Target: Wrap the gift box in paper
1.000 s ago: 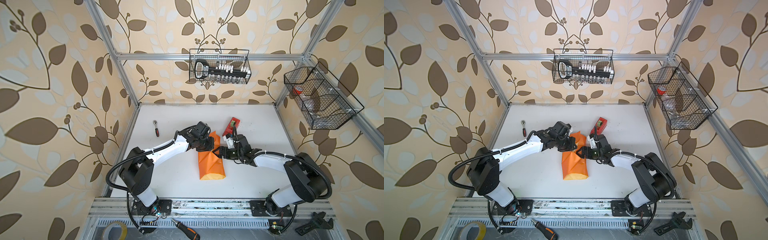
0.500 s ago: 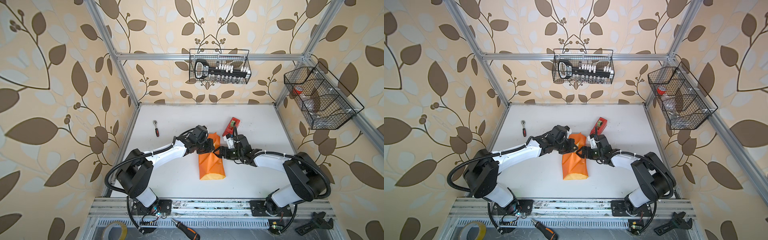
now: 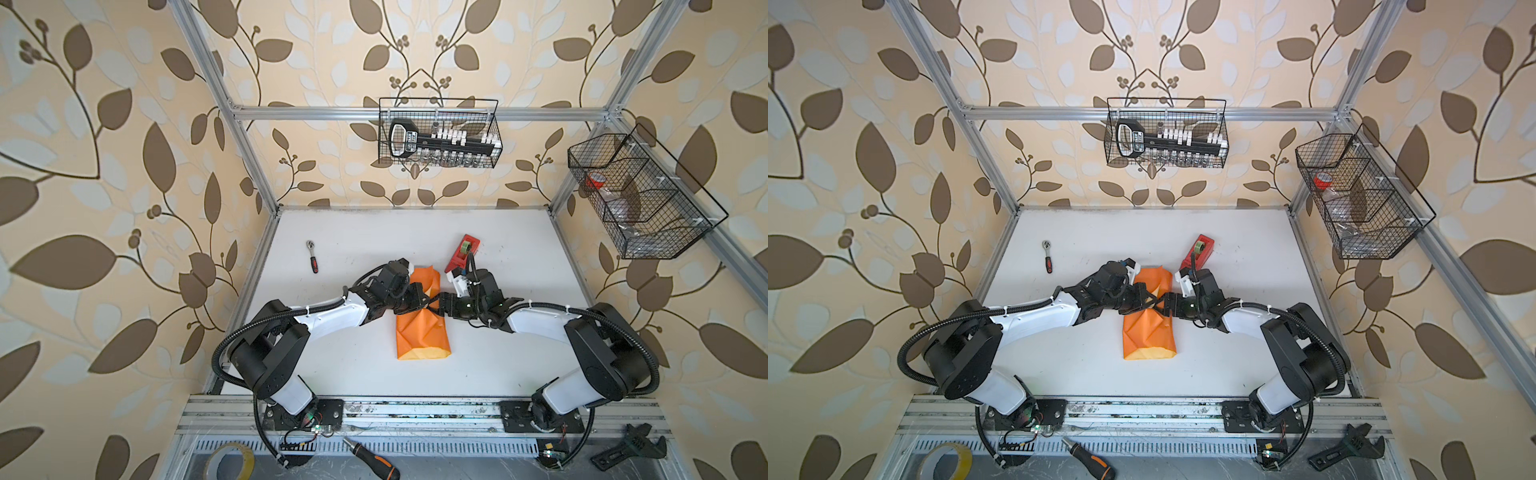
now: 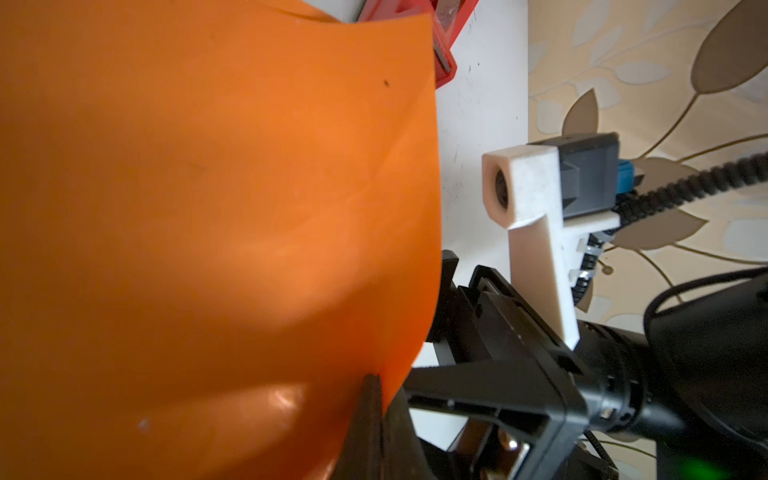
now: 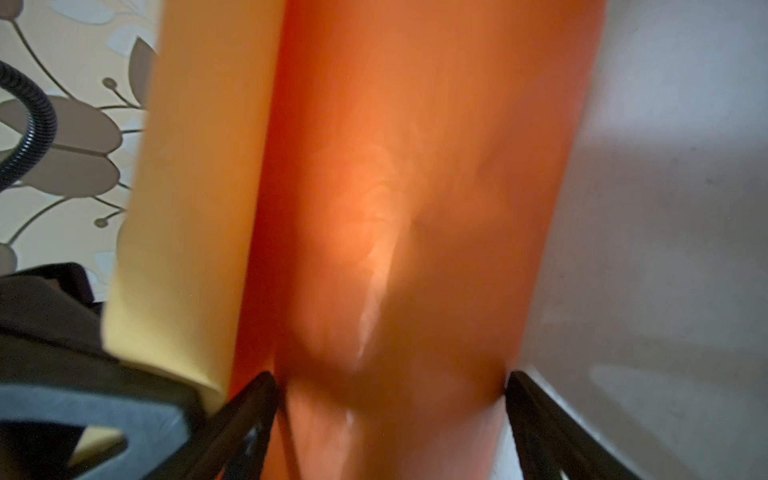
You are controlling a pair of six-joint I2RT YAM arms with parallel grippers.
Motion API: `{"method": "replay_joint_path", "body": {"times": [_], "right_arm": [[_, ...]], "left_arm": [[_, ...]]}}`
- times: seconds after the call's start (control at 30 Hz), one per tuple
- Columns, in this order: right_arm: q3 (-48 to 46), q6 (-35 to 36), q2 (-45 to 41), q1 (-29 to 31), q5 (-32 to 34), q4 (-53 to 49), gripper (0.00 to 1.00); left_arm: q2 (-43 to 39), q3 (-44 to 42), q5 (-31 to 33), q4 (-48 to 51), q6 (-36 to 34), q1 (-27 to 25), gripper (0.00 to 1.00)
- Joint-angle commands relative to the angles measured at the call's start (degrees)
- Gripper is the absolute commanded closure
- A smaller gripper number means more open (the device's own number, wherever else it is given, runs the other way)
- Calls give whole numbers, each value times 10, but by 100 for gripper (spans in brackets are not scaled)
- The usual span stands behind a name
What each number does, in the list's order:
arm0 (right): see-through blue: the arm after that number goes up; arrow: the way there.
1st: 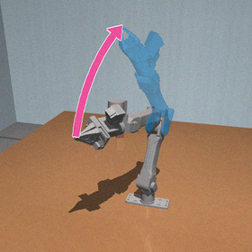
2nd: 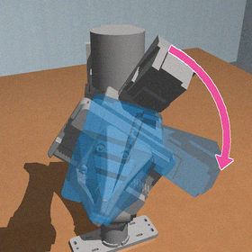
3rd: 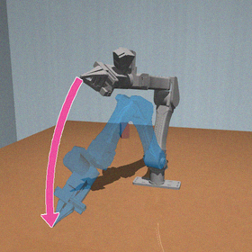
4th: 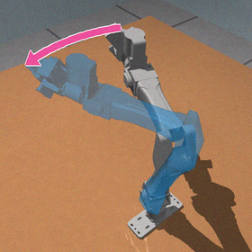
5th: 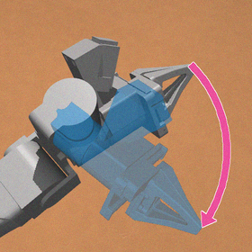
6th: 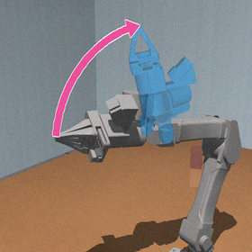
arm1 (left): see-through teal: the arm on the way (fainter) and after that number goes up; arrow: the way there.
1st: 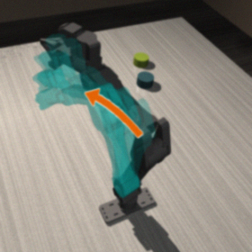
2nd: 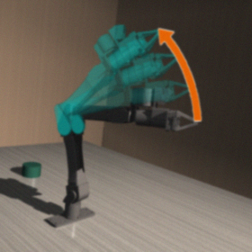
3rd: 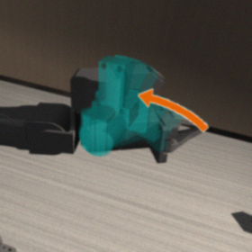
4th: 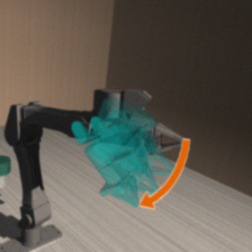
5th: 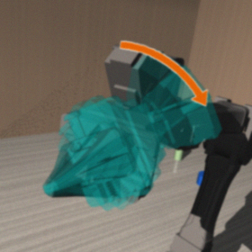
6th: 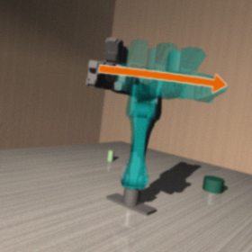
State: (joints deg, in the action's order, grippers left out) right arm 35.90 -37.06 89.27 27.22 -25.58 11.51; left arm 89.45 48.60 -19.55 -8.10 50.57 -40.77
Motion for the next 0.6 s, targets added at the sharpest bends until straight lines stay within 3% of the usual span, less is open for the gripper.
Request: {"method": "replay_joint_path", "body": {"times": [0.0,0.23,0.57], "right_arm": [[-28,17,29,4,33,-92,13],[-23,17,35,4,35,-94,13],[-21,21,37,6,36,-101,13]], "left_arm": [[-24,-25,-12,-81,14,1,100],[-19,-69,-14,-161,25,1,100],[-3,-66,-38,-233,51,1,100]]}}
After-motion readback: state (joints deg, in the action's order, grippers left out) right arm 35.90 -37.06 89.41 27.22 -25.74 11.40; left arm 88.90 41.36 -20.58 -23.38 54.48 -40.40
